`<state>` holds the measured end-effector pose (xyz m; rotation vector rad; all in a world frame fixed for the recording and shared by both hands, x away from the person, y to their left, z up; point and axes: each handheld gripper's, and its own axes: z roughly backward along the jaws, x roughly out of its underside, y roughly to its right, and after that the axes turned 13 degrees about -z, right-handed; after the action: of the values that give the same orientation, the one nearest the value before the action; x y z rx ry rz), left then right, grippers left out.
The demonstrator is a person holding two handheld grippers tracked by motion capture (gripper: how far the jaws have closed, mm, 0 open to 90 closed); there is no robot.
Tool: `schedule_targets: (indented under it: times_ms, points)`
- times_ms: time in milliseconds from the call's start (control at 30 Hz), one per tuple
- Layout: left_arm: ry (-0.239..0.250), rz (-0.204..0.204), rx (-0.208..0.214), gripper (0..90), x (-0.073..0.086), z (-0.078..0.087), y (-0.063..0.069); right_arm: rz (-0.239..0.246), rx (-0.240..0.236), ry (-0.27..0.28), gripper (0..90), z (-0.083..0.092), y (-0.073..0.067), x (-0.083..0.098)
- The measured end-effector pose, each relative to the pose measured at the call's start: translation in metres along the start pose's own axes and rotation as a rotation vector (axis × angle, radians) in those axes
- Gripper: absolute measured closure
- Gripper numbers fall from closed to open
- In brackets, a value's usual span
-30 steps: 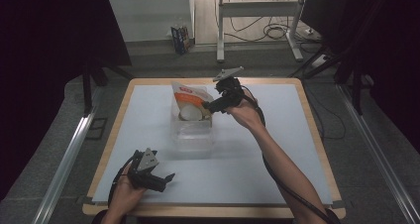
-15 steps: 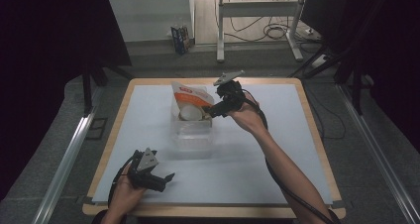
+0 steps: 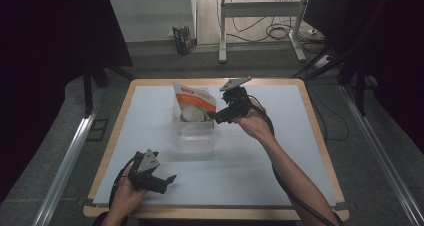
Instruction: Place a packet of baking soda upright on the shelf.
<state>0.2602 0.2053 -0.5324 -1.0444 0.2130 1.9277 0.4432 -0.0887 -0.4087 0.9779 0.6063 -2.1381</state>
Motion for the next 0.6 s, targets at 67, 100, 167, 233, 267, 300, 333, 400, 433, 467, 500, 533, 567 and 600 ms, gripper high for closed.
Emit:
schedule_targets:
  times_ms: [67, 100, 167, 233, 267, 300, 333, 400, 433, 467, 500, 533, 567, 600]
  points:
    - [0.023, 0.016, 0.012, 0.0, 0.0, 0.002, -0.001, 0.005, 0.001, 0.002, 0.0, 0.003, 0.0, 0.002]
    - [0.03, 0.023, 0.014, 0.0, 0.001, 0.002, -0.002, 0.009, 0.002, 0.002, 0.0, 0.004, -0.001, 0.002]
    - [0.043, 0.035, 0.02, 0.0, 0.001, 0.003, -0.002, 0.021, 0.002, 0.0, 0.0, 0.006, -0.001, 0.004]
    - [0.047, 0.038, 0.024, 0.0, 0.001, 0.003, -0.003, 0.025, 0.005, -0.003, 0.0, 0.008, -0.002, 0.006]
    - [0.046, 0.039, 0.027, 0.0, 0.001, 0.003, -0.003, 0.027, 0.005, -0.004, 0.0, 0.009, -0.003, 0.006]
    - [0.045, 0.04, 0.028, 0.0, 0.001, 0.003, -0.003, 0.029, 0.006, -0.006, 0.0, 0.01, -0.003, 0.007]
    - [0.042, 0.041, 0.029, 0.0, 0.001, 0.003, -0.002, 0.03, 0.007, -0.011, 0.0, 0.011, -0.003, 0.008]
    - [0.041, 0.038, 0.027, 0.0, 0.001, 0.003, -0.002, 0.036, 0.008, -0.022, 0.0, 0.012, -0.003, 0.01]
    - [0.042, 0.039, 0.026, 0.0, 0.001, 0.003, -0.002, 0.039, 0.009, -0.029, 0.0, 0.013, -0.003, 0.011]
    - [0.043, 0.038, 0.024, 0.0, 0.001, 0.003, -0.002, 0.044, 0.01, -0.034, 0.0, 0.013, -0.002, 0.012]
    - [0.043, 0.037, 0.022, 0.0, 0.001, 0.003, -0.002, 0.045, 0.012, -0.038, 0.0, 0.013, -0.002, 0.013]
    - [0.044, 0.036, 0.021, 0.0, 0.001, 0.003, -0.002, 0.049, 0.014, -0.041, 0.0, 0.014, -0.002, 0.014]
    - [0.045, 0.034, 0.02, 0.0, 0.001, 0.004, -0.002, 0.051, 0.016, -0.041, 0.0, 0.014, -0.002, 0.015]
    - [0.047, 0.033, 0.019, 0.0, 0.001, 0.003, -0.002, 0.051, 0.014, -0.041, 0.0, 0.015, -0.002, 0.016]
